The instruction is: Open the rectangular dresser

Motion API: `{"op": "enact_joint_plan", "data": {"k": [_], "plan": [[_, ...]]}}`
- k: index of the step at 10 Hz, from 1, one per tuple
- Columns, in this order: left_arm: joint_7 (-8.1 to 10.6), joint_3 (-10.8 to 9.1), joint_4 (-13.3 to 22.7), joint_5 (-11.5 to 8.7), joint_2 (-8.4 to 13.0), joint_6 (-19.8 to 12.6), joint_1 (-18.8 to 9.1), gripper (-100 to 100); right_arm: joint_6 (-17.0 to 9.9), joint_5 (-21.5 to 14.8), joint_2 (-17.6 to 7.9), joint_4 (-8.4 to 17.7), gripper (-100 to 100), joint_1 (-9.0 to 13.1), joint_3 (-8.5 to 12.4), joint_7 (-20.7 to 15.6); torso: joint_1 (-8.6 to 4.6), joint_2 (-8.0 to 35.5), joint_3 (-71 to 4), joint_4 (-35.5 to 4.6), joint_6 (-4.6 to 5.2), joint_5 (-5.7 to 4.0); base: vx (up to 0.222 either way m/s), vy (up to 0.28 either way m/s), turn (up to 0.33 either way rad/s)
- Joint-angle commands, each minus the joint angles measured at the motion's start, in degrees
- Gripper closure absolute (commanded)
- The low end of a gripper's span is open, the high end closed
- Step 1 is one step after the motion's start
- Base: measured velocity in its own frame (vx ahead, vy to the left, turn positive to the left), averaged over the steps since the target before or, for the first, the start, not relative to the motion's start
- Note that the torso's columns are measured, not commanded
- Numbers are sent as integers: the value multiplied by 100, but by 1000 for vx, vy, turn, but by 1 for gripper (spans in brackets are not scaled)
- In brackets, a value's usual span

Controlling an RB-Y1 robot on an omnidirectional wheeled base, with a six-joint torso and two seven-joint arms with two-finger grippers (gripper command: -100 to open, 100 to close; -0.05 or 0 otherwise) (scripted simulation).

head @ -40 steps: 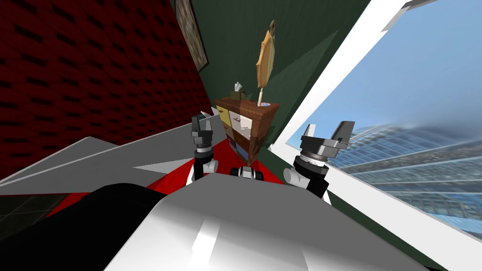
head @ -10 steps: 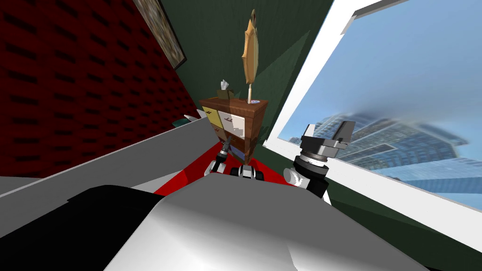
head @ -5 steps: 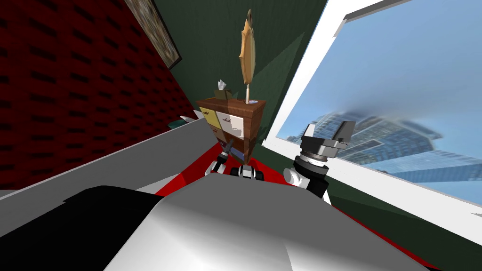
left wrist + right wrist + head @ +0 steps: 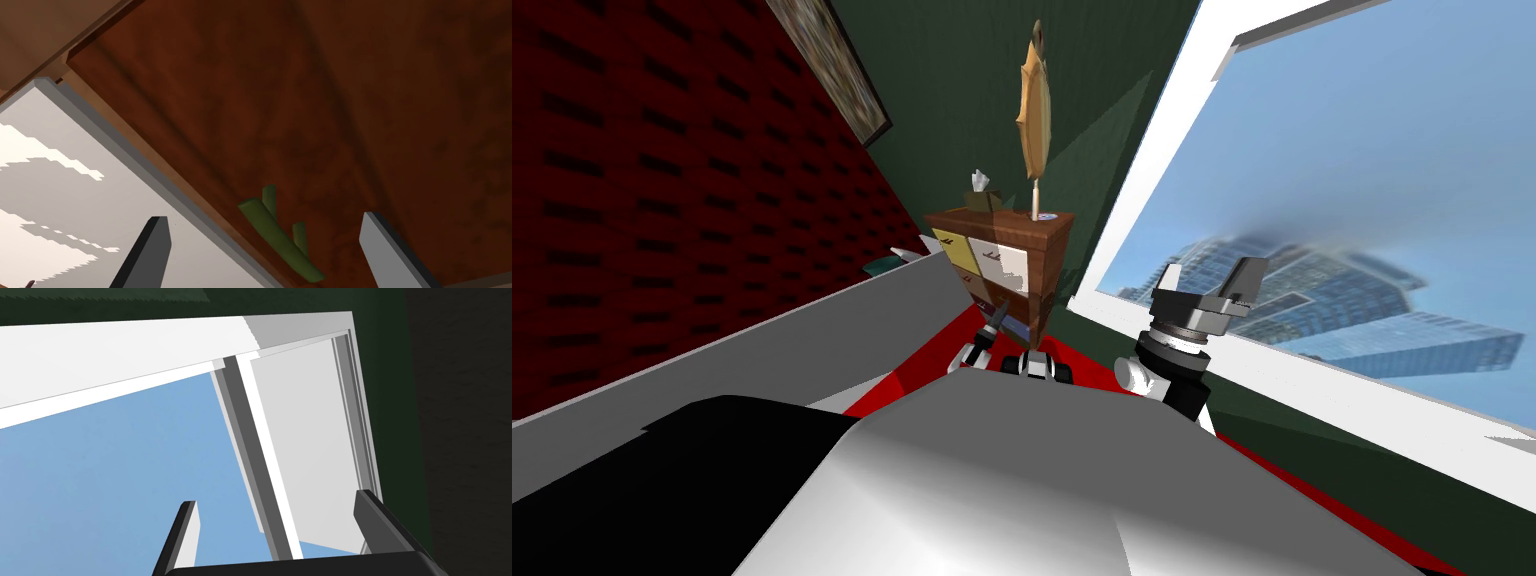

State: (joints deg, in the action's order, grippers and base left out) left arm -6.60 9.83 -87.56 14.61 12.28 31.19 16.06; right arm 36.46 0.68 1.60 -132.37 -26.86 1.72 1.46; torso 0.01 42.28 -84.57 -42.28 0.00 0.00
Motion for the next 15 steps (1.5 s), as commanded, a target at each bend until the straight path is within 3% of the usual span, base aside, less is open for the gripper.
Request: {"op": "enact_joint_plan", "data": {"k": [1, 2, 3, 4, 12, 13, 15], "plan": [[-10, 10, 100, 13, 6, -4, -41, -100, 0, 0, 0, 0, 0, 0, 0, 0, 0, 0, 0, 0, 0, 0, 0, 0, 0], [38, 4, -15, 8, 43, -164, -83, -100, 0, 0, 0, 0, 0, 0, 0, 0, -2, 0, 0, 0, -1, -1, 55, -13, -31], [10, 10, 32, 12, 25, -85, -65, -100, 0, 0, 0, 0, 0, -1, 0, 0, -7, -15, -8, 3, 1, -2, 36, -8, -8], [18, 10, 20, 12, 27, -111, -69, 100, 0, 0, 0, 0, 0, -1, 0, 0, -3, -5, -4, 3, -1, -1, 5, -1, 2], [145, 123, -344, 32, 223, -79, 274, 100, 0, 0, 0, 1, 0, 2, 0, 0, 8, 6, 4, 2, -6, 2, -145, 66, 29], [257, 69, -451, 4, 301, -334, 95, -100, -1, 0, -1, 1, 0, 2, 0, 0, 12, 5, 5, 3, -6, 3, -128, 39, -57], [377, 14, -573, -23, 402, -593, -52, -100, 0, 0, 0, 0, 0, 1, 0, 0, -24, -22, -13, 6, 0, -7, -70, -26, -67]]}}
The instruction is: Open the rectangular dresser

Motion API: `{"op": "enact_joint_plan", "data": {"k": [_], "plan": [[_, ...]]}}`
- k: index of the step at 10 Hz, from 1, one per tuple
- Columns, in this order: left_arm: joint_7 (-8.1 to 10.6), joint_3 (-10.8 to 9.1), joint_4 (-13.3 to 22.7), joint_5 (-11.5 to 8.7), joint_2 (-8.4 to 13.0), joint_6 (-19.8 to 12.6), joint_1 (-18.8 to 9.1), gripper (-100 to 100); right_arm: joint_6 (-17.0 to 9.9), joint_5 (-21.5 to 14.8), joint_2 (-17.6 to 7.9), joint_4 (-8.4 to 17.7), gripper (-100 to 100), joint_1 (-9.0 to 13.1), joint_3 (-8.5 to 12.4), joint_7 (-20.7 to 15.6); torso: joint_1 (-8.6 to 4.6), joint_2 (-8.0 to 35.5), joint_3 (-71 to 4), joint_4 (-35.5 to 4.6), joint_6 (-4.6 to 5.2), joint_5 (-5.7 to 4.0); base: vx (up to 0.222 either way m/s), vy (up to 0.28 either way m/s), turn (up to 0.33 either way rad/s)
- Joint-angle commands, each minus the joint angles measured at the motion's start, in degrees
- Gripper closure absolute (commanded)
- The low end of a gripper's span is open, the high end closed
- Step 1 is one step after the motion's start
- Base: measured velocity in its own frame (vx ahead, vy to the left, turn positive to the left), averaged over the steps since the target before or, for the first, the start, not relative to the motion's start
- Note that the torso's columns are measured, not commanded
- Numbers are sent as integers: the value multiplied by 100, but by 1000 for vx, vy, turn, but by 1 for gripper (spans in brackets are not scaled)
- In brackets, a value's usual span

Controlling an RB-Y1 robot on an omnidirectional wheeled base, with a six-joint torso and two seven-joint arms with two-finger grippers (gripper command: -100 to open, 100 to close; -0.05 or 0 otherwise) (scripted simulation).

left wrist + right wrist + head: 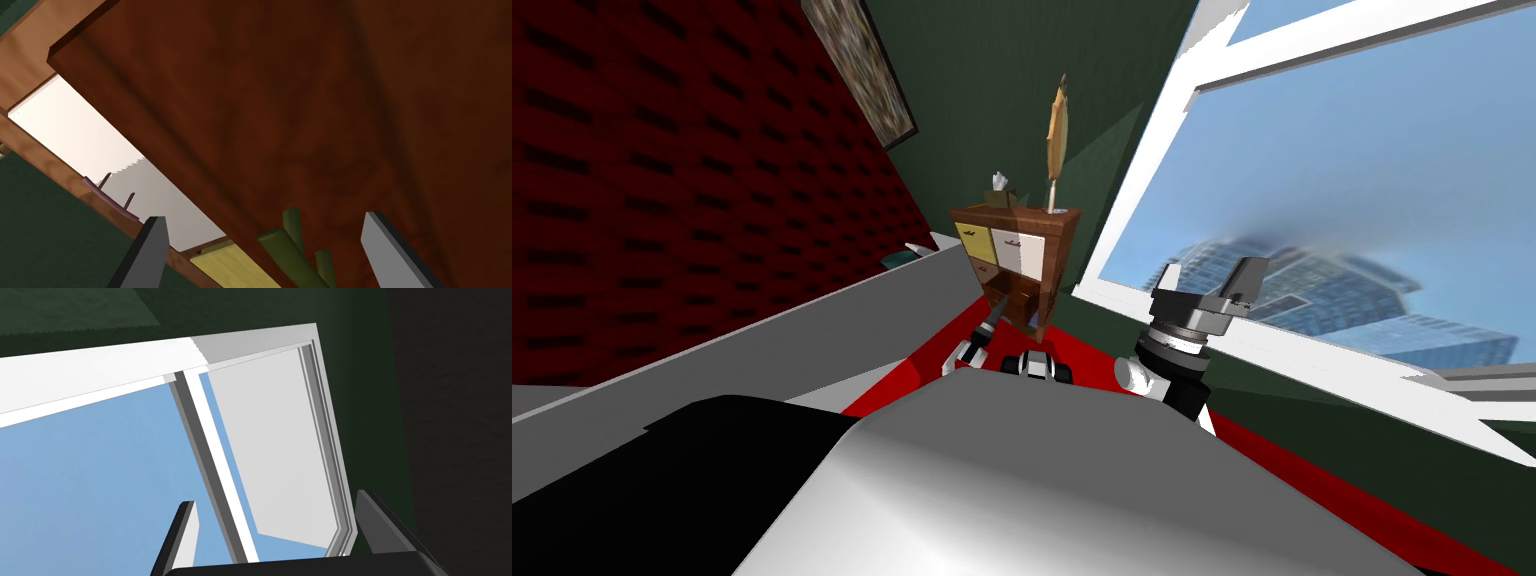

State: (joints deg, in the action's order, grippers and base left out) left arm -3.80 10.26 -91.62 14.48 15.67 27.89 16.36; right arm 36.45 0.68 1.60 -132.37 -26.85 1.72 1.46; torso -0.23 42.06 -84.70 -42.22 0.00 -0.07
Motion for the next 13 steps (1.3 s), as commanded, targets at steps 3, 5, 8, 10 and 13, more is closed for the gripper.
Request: {"op": "enact_joint_plan", "data": {"k": [3, 5, 8, 10, 13], "plan": [[277, -110, -348, -51, 214, -652, -301, -100, 0, 0, 0, 0, 0, -1, 0, 0, 21, 21, 12, -7, 2, 6, -51, -24, -53], [397, -165, -470, -78, 315, -911, -448, -100, 0, 0, 0, 0, 0, -1, 0, 0, 20, 44, 24, -24, 0, 0, -71, -15, -55], [427, -159, -390, -81, 325, -1003, -461, 0, 0, 0, 0, 0, 0, -1, 1, 0, 9, 55, 32, -37, -3, -8, -32, -7, -21], [428, -156, -366, -80, 326, -1020, -441, 0, 0, 0, 0, 0, 0, -1, 1, 0, 11, 35, 19, -20, 1, -2, 0, 0, 0], [429, -157, -354, -81, 328, -1032, -433, 0, 0, 0, 0, 0, 0, -1, 1, 0, 19, 28, 16, -10, 0, 4, 0, 0, 0]]}}
